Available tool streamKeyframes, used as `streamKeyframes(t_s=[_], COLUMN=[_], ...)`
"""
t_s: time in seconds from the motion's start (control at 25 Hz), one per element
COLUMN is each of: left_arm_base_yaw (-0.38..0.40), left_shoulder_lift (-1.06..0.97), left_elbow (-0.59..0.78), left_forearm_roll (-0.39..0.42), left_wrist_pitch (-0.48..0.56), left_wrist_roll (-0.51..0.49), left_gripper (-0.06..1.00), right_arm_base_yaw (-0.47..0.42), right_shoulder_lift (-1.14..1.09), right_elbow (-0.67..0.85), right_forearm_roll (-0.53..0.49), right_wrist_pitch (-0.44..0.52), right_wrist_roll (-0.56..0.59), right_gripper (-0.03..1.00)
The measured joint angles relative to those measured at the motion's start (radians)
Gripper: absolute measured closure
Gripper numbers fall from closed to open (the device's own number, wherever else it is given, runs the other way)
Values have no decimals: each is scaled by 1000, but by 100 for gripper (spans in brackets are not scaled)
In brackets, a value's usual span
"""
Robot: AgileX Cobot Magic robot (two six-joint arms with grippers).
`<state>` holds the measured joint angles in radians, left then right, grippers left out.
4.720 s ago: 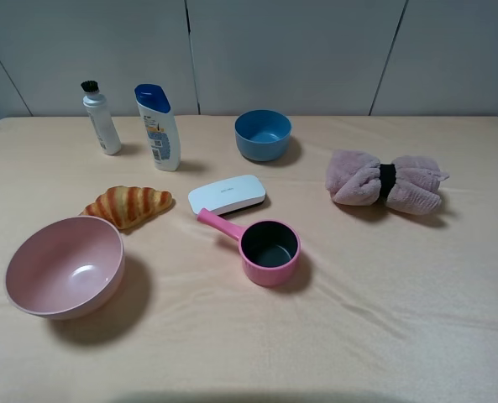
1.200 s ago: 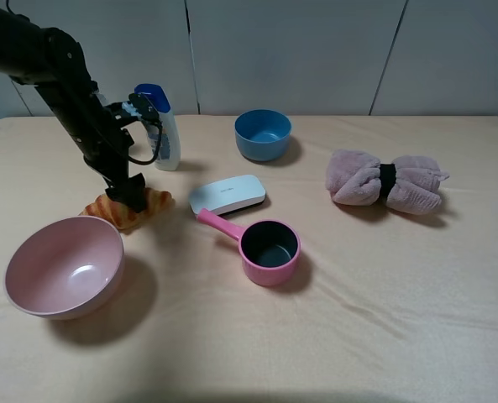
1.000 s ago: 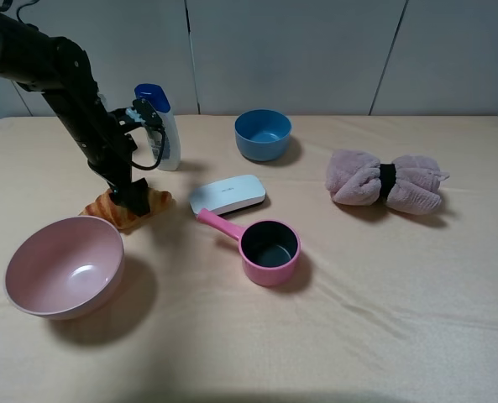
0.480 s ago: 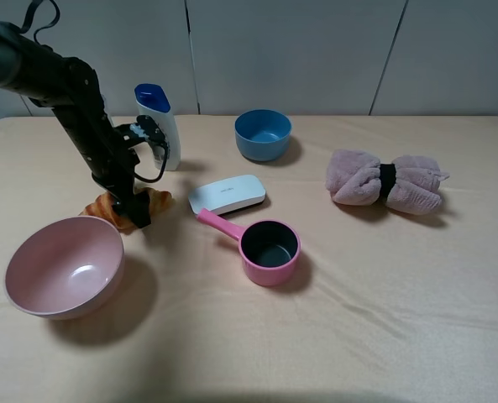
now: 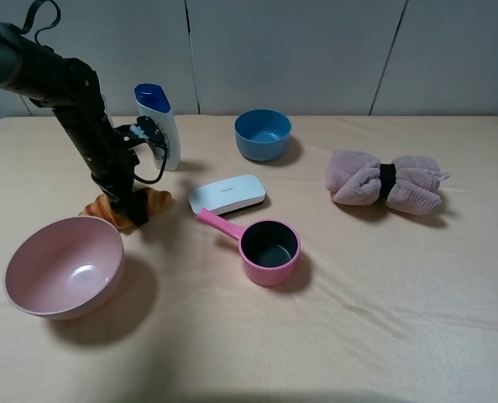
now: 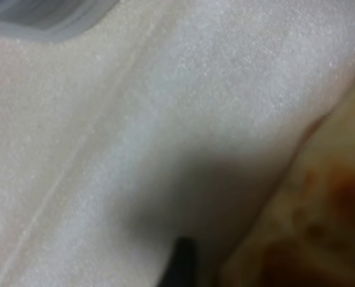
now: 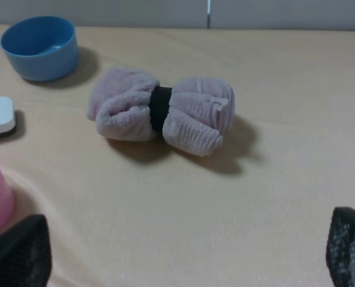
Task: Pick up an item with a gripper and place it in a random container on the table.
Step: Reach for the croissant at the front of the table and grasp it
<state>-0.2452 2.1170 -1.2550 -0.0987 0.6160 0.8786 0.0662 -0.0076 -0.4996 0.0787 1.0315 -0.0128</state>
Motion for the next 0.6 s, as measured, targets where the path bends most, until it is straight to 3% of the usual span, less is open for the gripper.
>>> streamKeyframes(t_s=[0.12,0.6], left_arm_base_yaw=[0,0], left_shoulder_lift=[0,0], left_elbow=[0,0], left_forearm_roll=[4,7], left_wrist_pitch=[0,0], left_wrist_roll=[0,0], left_gripper=[33,33], right_arm_base_yaw=[0,0], right_shoulder_lift=[0,0], right_elbow=[0,0], right_forearm_roll=[0,0], right_wrist_pitch=[0,0], right_wrist_roll=[0,0], right_gripper=[27,27])
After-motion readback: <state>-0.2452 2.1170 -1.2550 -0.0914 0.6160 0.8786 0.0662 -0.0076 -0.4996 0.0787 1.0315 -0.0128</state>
